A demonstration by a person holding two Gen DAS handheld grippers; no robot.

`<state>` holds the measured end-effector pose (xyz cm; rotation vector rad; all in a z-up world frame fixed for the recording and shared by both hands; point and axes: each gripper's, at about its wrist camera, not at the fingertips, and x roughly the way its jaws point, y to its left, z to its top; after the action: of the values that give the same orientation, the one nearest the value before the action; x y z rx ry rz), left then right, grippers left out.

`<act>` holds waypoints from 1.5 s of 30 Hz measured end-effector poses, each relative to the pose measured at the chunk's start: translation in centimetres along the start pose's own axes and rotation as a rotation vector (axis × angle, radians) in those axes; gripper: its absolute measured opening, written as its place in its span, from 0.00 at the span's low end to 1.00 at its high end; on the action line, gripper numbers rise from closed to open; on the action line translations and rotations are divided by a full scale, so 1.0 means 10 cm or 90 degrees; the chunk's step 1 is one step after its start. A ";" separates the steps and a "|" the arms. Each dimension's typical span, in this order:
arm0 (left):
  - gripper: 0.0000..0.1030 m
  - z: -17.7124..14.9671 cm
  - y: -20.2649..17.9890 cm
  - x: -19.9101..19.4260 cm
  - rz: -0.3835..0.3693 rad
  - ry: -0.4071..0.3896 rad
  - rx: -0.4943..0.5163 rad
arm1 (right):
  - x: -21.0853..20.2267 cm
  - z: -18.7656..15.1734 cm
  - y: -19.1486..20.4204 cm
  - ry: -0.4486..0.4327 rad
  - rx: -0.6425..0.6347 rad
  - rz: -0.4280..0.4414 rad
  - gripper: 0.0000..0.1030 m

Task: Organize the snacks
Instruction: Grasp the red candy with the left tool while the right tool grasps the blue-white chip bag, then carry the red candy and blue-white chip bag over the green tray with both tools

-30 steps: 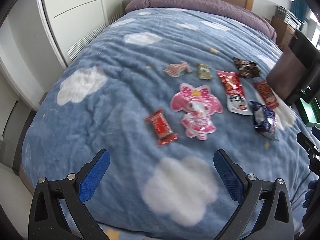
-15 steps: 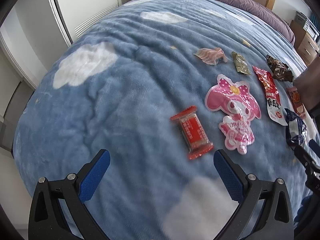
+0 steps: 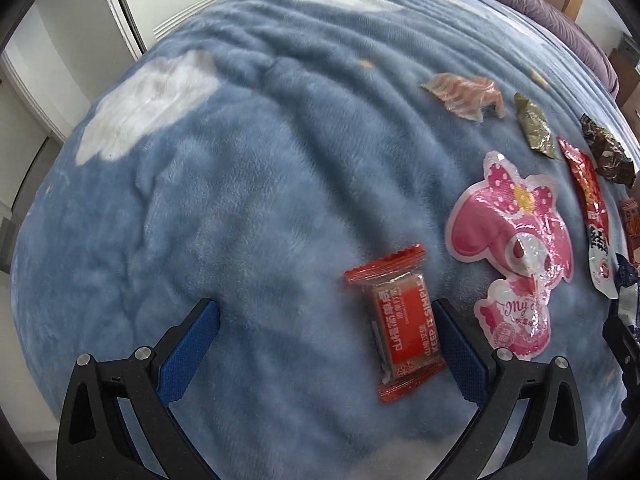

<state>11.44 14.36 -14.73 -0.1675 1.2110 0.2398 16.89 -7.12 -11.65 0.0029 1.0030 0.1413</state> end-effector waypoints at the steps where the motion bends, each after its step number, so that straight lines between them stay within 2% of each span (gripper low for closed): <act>1: 0.99 0.02 -0.01 0.03 0.004 0.008 0.002 | 0.03 0.00 0.00 0.004 0.004 0.001 1.00; 11: 0.98 0.28 0.00 0.17 0.008 0.056 -0.027 | 0.15 0.04 -0.01 0.022 0.030 0.004 1.00; 14: 0.92 0.32 -0.02 0.15 0.009 0.053 -0.027 | 0.16 0.07 -0.04 0.026 0.029 -0.007 1.00; 17: 0.79 0.37 -0.08 0.11 0.008 0.047 -0.022 | 0.15 0.08 -0.09 0.022 0.039 0.000 1.00; 19: 0.65 0.41 -0.08 0.05 0.008 0.041 -0.015 | 0.14 0.08 -0.11 0.021 0.035 -0.005 1.00; 25: 0.35 0.55 -0.13 0.01 -0.003 0.027 -0.011 | 0.11 0.08 -0.18 0.021 0.032 0.018 0.90; 28: 0.25 0.57 -0.10 -0.01 0.006 0.019 -0.019 | 0.09 0.06 -0.20 0.019 0.033 0.027 0.88; 32: 0.22 0.60 -0.01 0.01 -0.006 0.006 -0.037 | 0.07 0.05 -0.24 0.013 0.044 0.043 0.86; 39: 0.21 0.52 0.39 0.00 -0.089 -0.024 -0.101 | -0.01 0.04 -0.27 0.003 0.051 0.061 0.85; 45: 0.21 0.45 0.41 -0.08 -0.087 -0.040 -0.087 | -0.07 0.02 -0.30 -0.003 0.056 0.075 0.85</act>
<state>14.14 19.33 -12.41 -0.3582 1.1158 0.2061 17.03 -10.15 -11.12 0.1426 1.0039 0.2056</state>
